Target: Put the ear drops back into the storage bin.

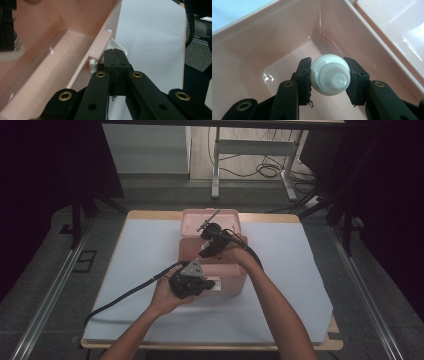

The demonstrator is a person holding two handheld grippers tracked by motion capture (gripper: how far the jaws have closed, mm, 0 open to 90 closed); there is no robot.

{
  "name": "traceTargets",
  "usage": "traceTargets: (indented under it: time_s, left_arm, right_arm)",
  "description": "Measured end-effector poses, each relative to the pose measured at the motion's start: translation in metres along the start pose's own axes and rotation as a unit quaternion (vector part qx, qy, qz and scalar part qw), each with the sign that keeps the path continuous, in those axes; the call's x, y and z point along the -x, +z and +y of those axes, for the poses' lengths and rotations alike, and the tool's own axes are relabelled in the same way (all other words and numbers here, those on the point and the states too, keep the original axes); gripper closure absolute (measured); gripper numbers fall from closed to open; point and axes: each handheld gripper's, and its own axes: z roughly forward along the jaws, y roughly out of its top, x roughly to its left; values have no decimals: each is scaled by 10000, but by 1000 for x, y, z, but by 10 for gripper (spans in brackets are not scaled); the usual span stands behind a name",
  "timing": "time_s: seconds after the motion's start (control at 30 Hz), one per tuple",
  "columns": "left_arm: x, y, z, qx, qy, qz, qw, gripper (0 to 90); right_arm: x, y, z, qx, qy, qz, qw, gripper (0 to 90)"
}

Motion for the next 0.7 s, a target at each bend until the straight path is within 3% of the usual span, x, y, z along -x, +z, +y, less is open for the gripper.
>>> traceTargets:
  time_s: [0.7]
  left_arm:
    - [0, 0, 0, 28, -77, -13, 10000, 900]
  right_arm:
    - [-3, 35, 11, -189, -90, 90, 9997, 599]
